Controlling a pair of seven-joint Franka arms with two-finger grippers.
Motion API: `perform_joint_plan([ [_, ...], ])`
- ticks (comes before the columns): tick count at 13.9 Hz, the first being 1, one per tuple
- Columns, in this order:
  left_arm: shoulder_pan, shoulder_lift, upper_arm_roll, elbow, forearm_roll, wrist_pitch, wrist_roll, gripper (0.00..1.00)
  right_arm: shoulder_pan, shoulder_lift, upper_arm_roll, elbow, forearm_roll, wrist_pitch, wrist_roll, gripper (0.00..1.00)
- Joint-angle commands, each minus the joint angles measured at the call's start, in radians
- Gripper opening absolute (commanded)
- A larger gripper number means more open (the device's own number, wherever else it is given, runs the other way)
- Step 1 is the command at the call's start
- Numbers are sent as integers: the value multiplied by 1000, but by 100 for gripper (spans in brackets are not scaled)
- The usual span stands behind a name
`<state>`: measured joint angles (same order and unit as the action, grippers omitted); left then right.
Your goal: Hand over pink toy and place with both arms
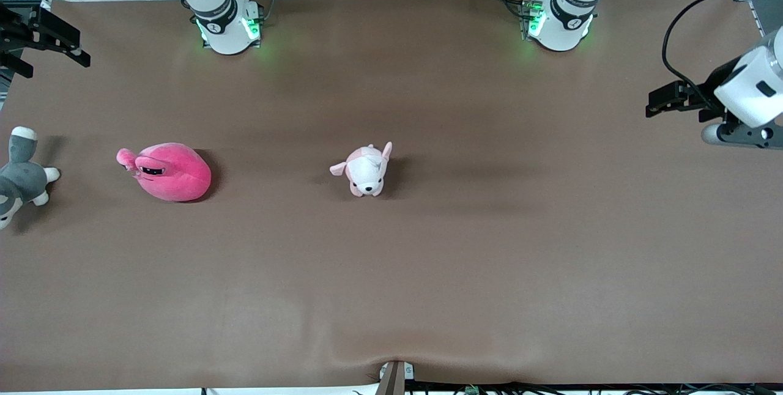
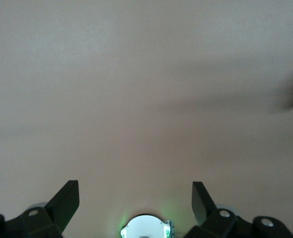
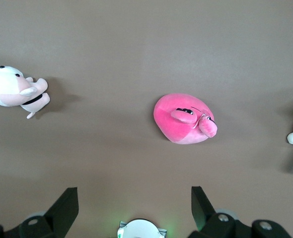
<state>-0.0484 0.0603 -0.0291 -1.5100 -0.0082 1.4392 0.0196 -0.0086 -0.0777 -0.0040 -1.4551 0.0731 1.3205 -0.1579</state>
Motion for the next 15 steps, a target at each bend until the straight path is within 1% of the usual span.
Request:
perform_joint_plan([
  [1,5,-51,0,-36,-13,12,14,100,-4,15,7,29,-19,-12,-12,100],
  [4,8,-65,1,-24,-13,15,16,100,2,13,9,29,-44,-12,-11,100],
  [6,7,-94,1,-39,-10,9,23,100,1,13,9,29,-49,-12,-11,100],
  [10,2,-88,0,-41,5,18,14,100,1,13,9,29,-47,-14,-11,100],
  [13,-2,-93,0,-41,13,50,-10,100,-1,13,9,27,-47,-14,-12,100],
  [14,-5,-91,-14,-41,39,56,-18,100,-1,13,9,27,-47,-14,-12,100],
  [15,-4,-91,-47,-39,74,56,-27,100,-1,13,9,27,-47,-15,-12,100],
])
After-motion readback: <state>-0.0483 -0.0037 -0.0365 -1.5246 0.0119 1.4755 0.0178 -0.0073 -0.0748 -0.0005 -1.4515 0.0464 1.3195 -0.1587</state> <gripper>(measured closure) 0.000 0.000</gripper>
